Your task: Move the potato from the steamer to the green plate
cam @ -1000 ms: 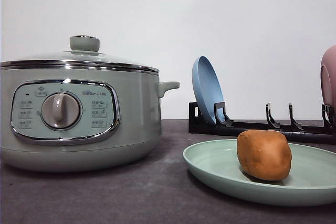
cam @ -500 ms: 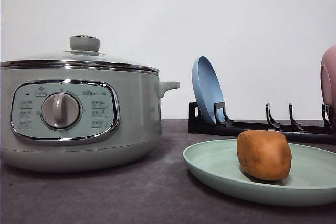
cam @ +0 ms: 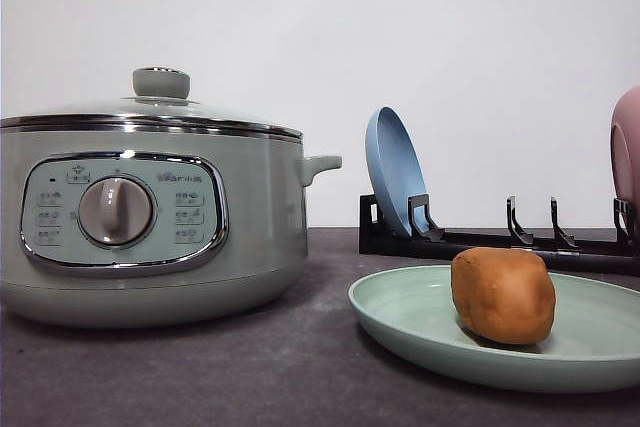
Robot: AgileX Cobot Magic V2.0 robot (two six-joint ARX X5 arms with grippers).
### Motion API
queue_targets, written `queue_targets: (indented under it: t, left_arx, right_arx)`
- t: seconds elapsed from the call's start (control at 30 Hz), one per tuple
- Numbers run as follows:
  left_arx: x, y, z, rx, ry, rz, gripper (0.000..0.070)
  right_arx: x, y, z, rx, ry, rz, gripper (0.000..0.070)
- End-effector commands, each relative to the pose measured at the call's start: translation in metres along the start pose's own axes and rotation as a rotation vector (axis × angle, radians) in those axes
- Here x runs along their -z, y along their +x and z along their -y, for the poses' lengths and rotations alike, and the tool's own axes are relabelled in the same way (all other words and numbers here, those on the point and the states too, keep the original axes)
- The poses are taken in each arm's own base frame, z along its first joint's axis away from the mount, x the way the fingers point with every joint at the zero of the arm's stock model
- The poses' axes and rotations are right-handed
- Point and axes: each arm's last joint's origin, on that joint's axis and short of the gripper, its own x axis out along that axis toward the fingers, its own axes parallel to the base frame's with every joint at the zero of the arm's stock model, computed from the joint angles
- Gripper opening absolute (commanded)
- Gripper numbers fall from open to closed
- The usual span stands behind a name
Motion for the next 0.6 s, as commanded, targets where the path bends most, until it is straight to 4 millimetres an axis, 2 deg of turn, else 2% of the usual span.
queue_targets:
  t: [0.0,0.57]
  left_arx:
    - [0.0074,0.0019,0.0004,0.0,-0.005,-0.027,0.001]
    - [0.0074,0.0019,0.0004,-0.001,-0.005,-0.027,0.001]
  right_arx:
    - [0.0015,0.0003,0.0,-0.002,0.011,-0.003,0.0]
    - [0.0015,0.0003,0.0,-0.001,0.011,-0.003,0.0]
